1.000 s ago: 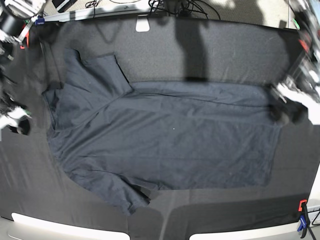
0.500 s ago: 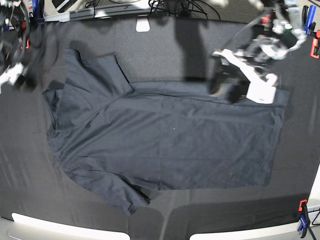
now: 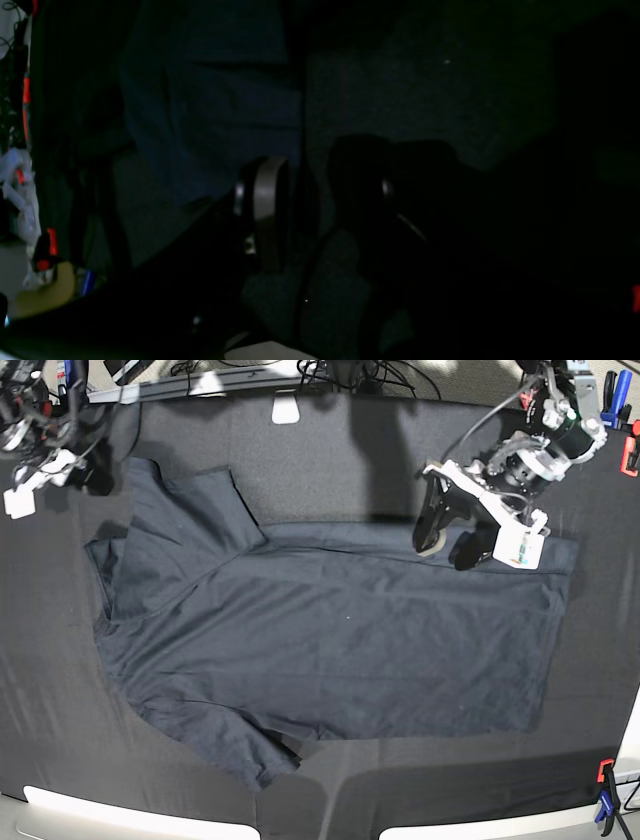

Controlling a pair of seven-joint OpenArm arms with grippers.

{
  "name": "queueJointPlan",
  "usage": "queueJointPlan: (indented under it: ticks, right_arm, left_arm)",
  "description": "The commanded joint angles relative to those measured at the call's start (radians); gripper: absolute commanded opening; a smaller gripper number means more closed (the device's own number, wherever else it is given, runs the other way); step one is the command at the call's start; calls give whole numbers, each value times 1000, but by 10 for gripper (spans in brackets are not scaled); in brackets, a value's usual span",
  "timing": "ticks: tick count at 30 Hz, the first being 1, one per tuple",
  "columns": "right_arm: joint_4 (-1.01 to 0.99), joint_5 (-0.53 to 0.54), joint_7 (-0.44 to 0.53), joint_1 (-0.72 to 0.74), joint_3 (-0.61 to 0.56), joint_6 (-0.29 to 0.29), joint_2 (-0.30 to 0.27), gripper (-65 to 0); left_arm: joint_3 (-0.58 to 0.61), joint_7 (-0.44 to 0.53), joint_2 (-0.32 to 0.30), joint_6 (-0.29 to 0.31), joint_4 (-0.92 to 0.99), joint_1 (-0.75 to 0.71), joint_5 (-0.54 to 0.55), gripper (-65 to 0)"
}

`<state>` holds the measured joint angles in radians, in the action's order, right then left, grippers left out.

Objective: Layout the t-shirt on the table in an organized manner, then fold the t-shirt properly
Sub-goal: 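Release the folded edge and raise the left gripper away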

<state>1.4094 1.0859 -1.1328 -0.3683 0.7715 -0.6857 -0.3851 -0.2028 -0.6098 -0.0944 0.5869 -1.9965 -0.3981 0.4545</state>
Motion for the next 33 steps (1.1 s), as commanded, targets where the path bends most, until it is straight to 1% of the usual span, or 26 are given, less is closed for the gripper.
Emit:
queueJointPlan:
  ticks: [1,5,7,9,11,12,15,18,21,24,26,29,33]
  right_arm:
    - [18,26,6,5,-8,-12,-22,-424]
    - [18,24,29,6,-101,-12,-22,-424]
    - [18,1,63,6,-154,-12,-22,-424]
    - [18,-36,105,8,-195,-12,-22,-431]
    - [18,-47,125,8,-216,-12,-22,-477]
    - [18,-46,131,11,-217,-12,-21,-517]
    - [18,-46,130,35,-214,-12,-19,-650]
    - [34,-45,131,61,-214,-12,-19,-650]
    - [90,-43,132,92,-215,-12,-19,-650]
    - [117,-44,134,157,-215,-12,-19,-650]
    - [117,-80,134,217,-217,-12,-16,-650]
    - [117,-165,151,314,-224,-12,-2,-650]
    - [117,-241,257,415,-291,-12,0,-650]
  left_arm:
    - [-1,27,-3,4,-20,4,16,-330]
    - [-1,26,-3,4,-20,4,16,-331]
    - [-1,26,-3,4,-20,3,15,-330]
    - [-1,27,-3,3,-20,2,-11,-331]
    - [-1,26,-3,-24,-20,2,-50,-330]
    - [-1,27,-3,-39,-20,2,-71,-330]
    - [-1,27,-9,-42,-20,2,-95,-330]
    - [-1,29,-9,-42,-20,2,-95,-330]
    - [-1,35,-9,-42,-20,2,-95,-330]
    - [-1,42,-8,-42,-20,2,-95,-330]
    - [-1,42,-8,-42,-20,2,-95,-330]
    - [-1,42,-8,-42,-20,2,-95,-330]
    - [-1,42,-8,-42,-20,2,-95,-330]
